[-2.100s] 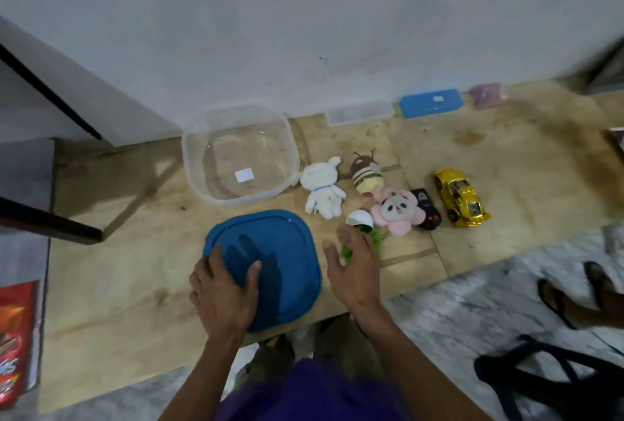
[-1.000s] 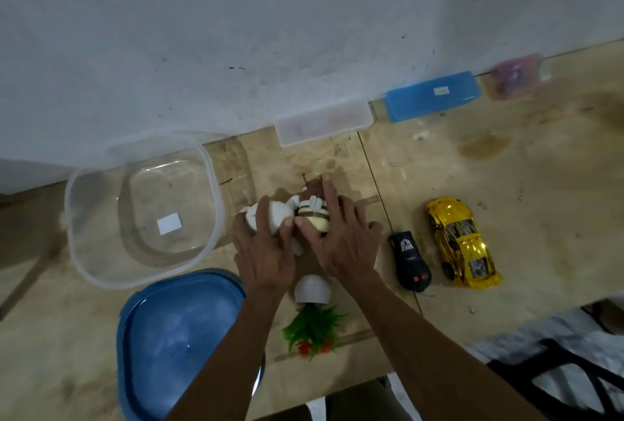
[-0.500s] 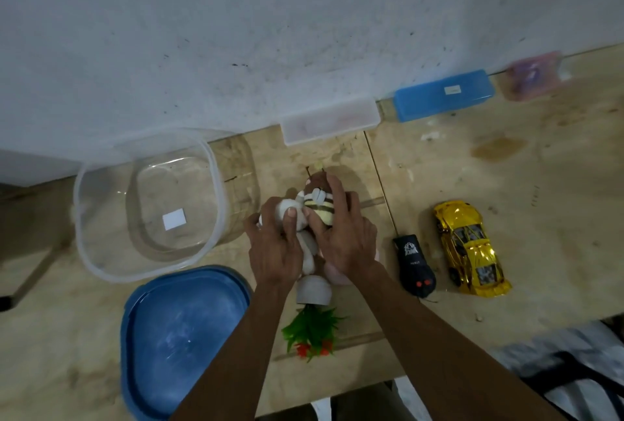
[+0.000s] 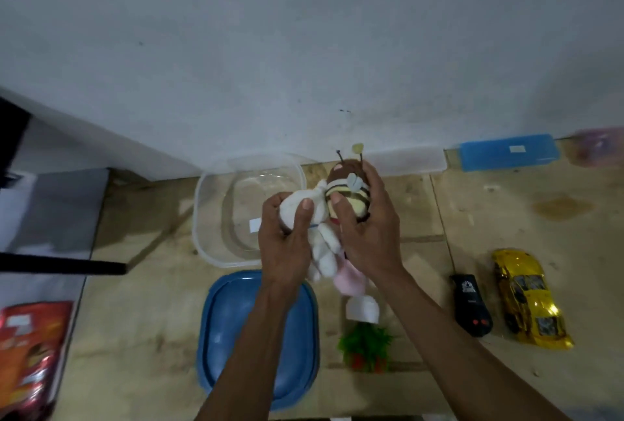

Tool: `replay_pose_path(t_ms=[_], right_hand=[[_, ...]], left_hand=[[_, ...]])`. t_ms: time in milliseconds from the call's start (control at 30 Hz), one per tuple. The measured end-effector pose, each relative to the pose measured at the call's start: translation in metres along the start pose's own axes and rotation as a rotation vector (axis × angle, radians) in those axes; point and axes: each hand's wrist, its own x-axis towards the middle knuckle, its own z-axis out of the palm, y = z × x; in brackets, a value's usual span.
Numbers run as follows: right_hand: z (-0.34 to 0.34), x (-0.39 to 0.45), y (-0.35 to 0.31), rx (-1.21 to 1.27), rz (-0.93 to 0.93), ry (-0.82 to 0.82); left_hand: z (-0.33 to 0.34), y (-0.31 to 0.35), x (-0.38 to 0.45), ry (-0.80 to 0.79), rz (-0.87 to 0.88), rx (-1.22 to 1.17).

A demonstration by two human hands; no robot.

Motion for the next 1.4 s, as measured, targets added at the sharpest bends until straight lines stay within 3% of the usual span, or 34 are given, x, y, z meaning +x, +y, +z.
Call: replay_pose_path(t_ms=[167,300,567,833,1033,1233,1300,1400], right_hand=[[0.082,0.009,-0.034,0.003,-0.005,-0.019],[0.140,0.018,-0.040,-0.103,0.019,-0.029],[0.184,0.021,0.010,-0.429,0.159,-0.103],[0.187,0.027,0.008,-0.425,0.197,-0.192],[0.130,-0.003,-0.025,-0.277,-0.016,0.034],[0.002,-0.046,0.018,-0.350,-0.030,0.342],[-0.043,-0.058,0.051,-0.444,-0.003,0.389],[-0.094,-0.069,0.105,-0.639,0.057,0.365]], left_hand=[[-0.078,0.001,0.056,0.181,0.013,0.013],[-0.112,-0.021,0.109,0.218,0.005,0.128],[-0.098,-0.060,0.143,-0.030,-0.107,0.559],[-0.108,-0.083,0.149,-0.193,0.000,0.609],[-0.110,-0.049,0.108,-0.063,0.189,0.488],[-0.081,-0.027,0.013,0.072,0.345,0.318],[-0.060,-0.035,-0.024,0.014,0.330,0.312],[-0.022,-0.054,-0.074,-0.100,0.173,0.396]])
